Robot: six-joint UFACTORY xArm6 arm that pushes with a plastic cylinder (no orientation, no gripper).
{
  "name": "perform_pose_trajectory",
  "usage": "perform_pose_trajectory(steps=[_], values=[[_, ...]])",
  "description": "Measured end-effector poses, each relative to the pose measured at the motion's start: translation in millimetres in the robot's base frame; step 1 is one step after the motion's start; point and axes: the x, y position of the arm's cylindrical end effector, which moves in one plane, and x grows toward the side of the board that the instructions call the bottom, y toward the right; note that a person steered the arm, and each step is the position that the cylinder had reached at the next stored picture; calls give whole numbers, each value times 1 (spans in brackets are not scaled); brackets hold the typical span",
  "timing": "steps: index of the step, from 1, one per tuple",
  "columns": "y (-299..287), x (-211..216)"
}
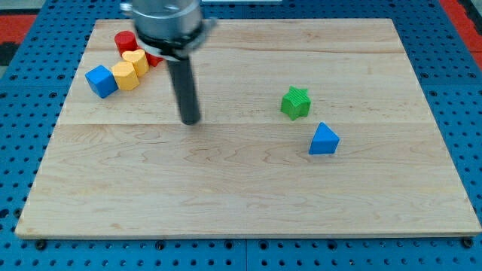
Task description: Slide the green star towards the top side of the board
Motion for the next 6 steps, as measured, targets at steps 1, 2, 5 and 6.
perform_pose_trajectory(steps=[1,2,5,6], values=[[76,7],[106,11],[165,-46],[144,-82]])
